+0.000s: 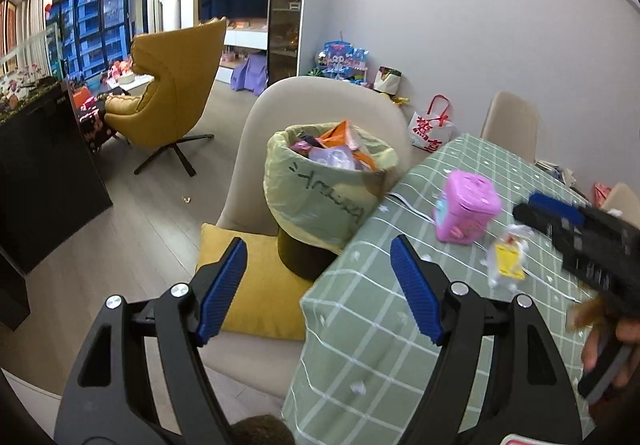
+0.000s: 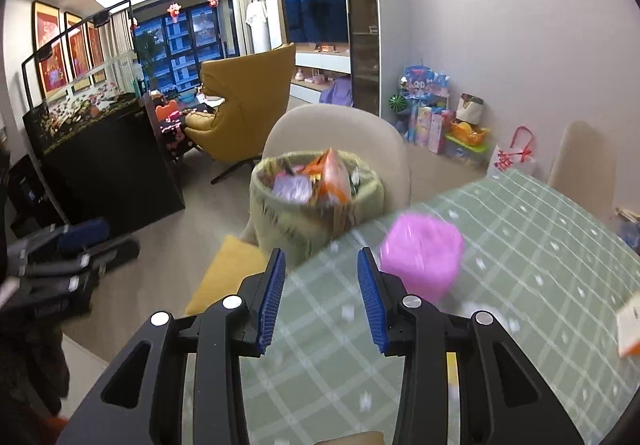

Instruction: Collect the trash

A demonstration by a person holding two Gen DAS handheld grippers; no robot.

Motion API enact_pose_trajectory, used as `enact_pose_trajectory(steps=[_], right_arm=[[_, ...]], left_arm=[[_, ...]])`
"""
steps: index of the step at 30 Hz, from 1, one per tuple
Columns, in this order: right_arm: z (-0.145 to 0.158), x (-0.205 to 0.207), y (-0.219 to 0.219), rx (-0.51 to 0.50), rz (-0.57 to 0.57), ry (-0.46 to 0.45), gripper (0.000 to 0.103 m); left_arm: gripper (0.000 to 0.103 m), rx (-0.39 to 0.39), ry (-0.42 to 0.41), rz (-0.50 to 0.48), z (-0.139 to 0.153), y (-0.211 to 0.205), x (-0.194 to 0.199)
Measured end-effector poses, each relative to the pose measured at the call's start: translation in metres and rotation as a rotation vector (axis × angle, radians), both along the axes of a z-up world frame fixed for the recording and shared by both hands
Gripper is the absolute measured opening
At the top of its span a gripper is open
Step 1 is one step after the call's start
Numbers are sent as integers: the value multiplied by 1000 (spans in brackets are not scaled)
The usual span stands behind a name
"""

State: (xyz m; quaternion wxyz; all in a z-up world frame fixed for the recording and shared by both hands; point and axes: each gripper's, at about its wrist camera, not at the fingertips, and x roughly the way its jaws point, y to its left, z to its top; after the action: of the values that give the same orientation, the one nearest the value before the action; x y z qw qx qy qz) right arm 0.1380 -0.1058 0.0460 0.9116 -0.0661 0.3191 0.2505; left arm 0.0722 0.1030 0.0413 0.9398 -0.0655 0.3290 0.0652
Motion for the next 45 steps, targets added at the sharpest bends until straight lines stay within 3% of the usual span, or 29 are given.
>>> enact_pose_trajectory(steps=[6,12,45], right_arm=[[-5,-63,-29,27,-105,43,36],[-5,-91,-44,44,-184,34,36],[3,-84,-28,32,-131,0,36]], left_arm=[[70,59,-53,-8,9,-35,-39],[70,90,-28,-20,2,-50,-54],[70,93,-5,26,3,-45,-66]])
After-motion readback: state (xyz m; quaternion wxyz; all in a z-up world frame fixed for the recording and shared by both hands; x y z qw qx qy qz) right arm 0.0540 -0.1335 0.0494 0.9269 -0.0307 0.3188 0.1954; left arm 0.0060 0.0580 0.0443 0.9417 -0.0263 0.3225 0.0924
